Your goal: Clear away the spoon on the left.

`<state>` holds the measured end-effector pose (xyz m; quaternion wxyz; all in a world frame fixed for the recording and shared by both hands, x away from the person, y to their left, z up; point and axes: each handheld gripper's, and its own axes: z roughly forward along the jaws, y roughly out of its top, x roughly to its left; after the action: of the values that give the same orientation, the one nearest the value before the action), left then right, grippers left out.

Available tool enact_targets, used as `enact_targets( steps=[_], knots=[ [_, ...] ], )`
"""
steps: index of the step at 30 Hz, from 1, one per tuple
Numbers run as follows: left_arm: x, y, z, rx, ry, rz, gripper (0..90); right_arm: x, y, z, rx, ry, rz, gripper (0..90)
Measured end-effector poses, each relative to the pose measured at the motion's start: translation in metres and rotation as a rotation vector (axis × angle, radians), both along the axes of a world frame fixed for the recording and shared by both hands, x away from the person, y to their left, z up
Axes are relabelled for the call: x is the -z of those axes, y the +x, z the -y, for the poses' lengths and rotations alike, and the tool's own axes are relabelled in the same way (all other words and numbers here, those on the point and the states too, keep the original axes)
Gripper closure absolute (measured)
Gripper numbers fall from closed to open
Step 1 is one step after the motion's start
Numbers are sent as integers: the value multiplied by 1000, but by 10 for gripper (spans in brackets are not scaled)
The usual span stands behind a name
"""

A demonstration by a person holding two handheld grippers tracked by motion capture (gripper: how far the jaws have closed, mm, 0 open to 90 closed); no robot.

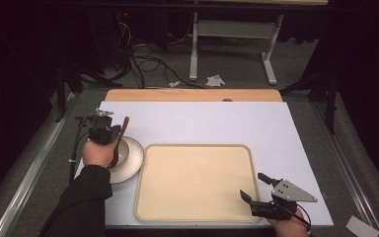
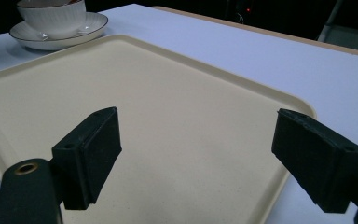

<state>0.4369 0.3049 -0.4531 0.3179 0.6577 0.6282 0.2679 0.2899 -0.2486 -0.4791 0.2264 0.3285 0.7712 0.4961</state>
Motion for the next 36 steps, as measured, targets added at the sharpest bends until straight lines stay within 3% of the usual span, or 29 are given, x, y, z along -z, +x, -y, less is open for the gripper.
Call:
enact_targets(
  steps=[11,18,27,36],
  knots=[
    [-5,11,26,76,24,-39,900,0,0,0,3,1,-6,169],
    [-3,10,49,143,2,-52,900,0,0,0,-1,1,-3,169],
    [-8,-7,78,253,-3,-25,900,0,0,0,-1,2,-3,169],
    [-11,-28,89,319,3,15,900,0,0,0,-2,2,0,169]
  ],
)
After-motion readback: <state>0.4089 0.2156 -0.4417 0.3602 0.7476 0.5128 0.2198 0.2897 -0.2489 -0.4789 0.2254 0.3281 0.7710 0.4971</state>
